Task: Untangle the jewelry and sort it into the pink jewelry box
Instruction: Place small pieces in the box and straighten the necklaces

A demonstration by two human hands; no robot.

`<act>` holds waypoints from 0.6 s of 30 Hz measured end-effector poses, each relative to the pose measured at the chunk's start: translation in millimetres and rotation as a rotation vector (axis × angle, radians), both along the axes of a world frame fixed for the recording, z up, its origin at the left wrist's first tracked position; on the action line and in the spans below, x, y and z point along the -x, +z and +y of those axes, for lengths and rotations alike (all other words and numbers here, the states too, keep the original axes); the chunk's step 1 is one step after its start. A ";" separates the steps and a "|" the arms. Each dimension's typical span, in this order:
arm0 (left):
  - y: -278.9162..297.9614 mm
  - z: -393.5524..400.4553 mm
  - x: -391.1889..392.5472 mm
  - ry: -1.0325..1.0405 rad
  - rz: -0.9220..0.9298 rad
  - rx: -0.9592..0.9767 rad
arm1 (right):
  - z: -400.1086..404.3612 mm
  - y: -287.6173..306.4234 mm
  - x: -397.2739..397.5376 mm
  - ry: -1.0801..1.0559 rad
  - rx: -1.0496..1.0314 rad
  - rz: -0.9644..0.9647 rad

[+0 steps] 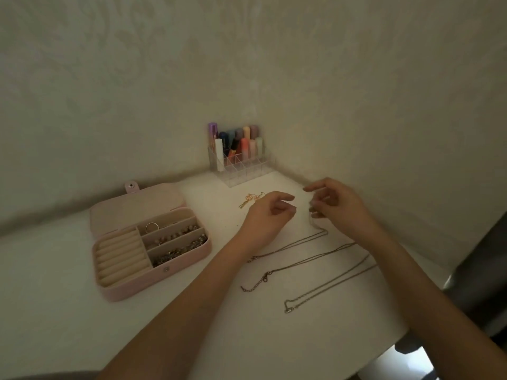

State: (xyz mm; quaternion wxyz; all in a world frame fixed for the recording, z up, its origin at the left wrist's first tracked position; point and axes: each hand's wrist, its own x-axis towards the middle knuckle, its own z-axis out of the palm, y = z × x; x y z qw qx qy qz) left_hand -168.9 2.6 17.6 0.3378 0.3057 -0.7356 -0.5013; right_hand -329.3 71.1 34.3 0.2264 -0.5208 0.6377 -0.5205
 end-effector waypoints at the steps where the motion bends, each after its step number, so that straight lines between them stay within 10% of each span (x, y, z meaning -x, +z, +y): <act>1: 1.2 -0.9 -0.7 -0.023 0.004 -0.053 | -3.0 6.1 -5.3 0.049 0.013 -0.042; 7: 7.1 -1.9 -7.1 -0.082 0.202 -0.285 | -19.5 16.8 -22.8 0.142 -0.003 -0.175; 18: 7.6 -10.9 -10.7 0.095 0.065 -0.135 | -16.6 4.7 -21.7 0.224 0.015 -0.521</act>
